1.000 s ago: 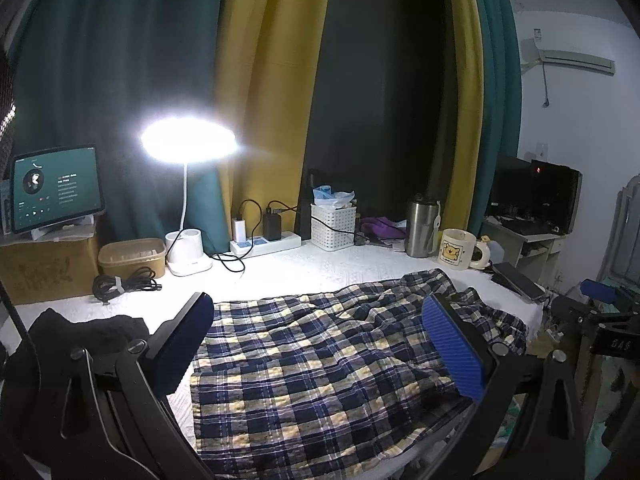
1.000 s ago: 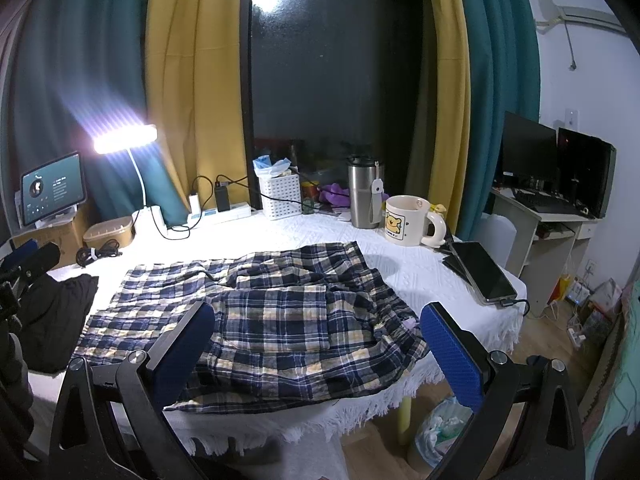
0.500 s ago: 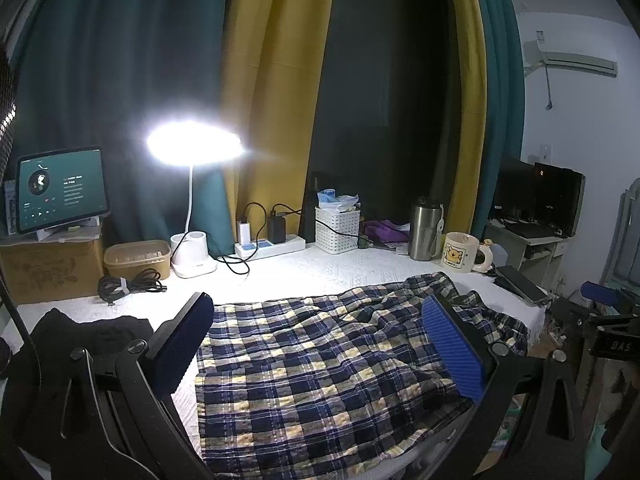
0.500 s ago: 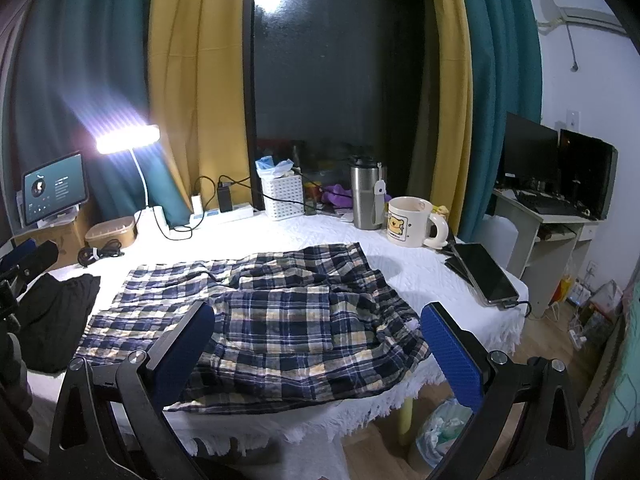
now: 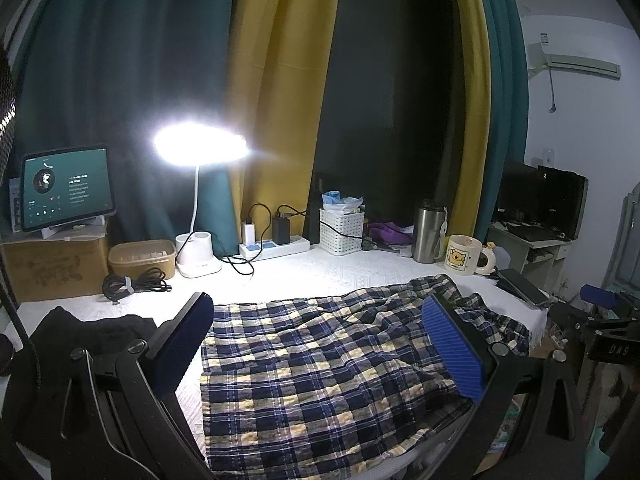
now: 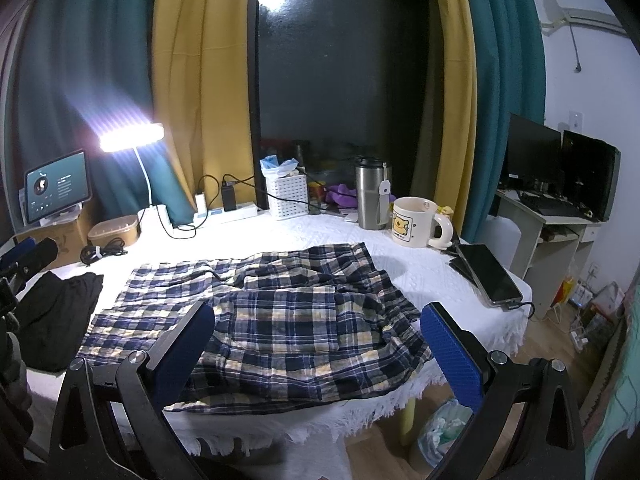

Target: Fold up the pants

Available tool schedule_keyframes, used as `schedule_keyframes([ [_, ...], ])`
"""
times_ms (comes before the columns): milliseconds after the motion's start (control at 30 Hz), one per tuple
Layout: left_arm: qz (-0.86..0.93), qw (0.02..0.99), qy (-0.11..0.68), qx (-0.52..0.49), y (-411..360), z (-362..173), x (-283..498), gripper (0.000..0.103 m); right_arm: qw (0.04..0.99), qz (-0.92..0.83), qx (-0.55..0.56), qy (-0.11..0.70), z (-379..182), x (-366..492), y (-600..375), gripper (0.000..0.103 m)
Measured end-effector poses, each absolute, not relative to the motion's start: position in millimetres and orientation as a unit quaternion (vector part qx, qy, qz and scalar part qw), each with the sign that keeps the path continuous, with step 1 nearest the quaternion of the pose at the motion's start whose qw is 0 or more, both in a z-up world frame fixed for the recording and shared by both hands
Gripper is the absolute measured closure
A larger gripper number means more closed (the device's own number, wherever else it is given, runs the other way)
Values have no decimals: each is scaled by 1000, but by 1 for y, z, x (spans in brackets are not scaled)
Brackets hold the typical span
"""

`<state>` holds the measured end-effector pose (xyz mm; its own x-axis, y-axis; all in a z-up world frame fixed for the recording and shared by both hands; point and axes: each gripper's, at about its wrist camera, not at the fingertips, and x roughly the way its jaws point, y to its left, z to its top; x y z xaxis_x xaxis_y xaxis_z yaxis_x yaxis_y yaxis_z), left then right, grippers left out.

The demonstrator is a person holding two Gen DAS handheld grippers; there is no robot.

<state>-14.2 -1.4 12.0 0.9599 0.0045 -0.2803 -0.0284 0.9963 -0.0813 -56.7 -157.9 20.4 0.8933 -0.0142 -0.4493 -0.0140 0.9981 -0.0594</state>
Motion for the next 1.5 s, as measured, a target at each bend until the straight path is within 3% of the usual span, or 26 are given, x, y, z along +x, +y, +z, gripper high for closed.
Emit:
schedule_keyframes([
  [1000, 10, 989, 143, -42, 0, 14, -15, 0, 972, 0, -30, 234, 18, -55, -156, 0],
  [1500, 21, 980, 191, -48, 16, -2, 32, 0, 961, -6, -29, 274, 4, -3, -163, 0],
])
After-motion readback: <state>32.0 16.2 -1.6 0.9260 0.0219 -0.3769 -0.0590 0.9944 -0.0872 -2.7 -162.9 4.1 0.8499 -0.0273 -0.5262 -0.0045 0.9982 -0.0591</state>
